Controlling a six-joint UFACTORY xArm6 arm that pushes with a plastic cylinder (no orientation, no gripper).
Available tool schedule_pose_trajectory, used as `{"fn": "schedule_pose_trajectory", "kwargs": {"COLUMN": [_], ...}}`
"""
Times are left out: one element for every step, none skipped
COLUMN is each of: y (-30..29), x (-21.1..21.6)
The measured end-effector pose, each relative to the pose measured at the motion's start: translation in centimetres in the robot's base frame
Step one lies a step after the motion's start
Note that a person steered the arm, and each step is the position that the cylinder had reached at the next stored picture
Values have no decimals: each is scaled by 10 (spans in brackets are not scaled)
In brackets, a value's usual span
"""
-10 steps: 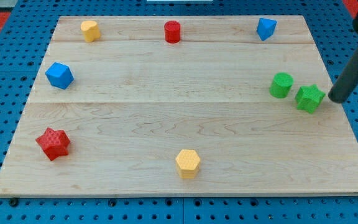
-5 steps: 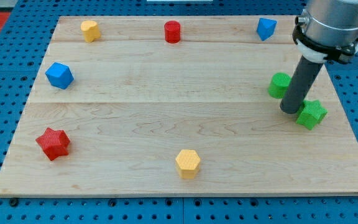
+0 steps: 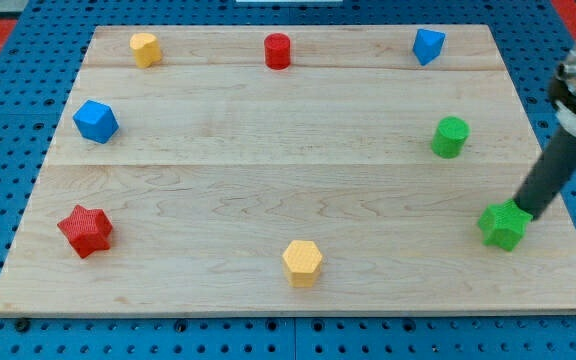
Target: Move the green star towards the bottom right of the board
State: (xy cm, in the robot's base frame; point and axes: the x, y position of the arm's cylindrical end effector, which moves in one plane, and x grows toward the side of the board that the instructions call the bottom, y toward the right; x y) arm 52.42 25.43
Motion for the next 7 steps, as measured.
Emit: {"fn": "schedule_pose_trajectory", "kwargs": {"y": [-6,4,-14,-26,-27,-15,-43], "x": [28,-18,-44,-3,26,-4,-39]}}
